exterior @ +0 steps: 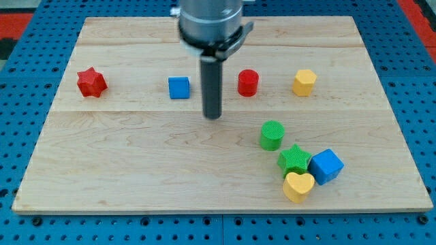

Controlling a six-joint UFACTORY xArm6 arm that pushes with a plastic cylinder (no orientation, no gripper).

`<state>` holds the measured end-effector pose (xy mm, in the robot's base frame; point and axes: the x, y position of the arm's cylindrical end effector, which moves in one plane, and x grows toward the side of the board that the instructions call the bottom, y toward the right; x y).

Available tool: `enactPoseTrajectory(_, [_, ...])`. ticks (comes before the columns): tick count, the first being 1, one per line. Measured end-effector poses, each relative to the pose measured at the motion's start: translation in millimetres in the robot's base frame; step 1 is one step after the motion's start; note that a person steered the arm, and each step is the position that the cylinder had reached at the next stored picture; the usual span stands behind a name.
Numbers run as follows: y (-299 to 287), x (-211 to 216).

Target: Place the green circle to the bottom left of hexagon

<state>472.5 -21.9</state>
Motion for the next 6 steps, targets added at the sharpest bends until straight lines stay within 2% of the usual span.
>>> enactPoseTrajectory(1, [17.6,21.9])
enactPoseTrajectory(3, [93.5,51.6])
enactPoseTrajectory(4, [115.9,14.0])
enactPoseTrajectory(6, [112.6,-15.6])
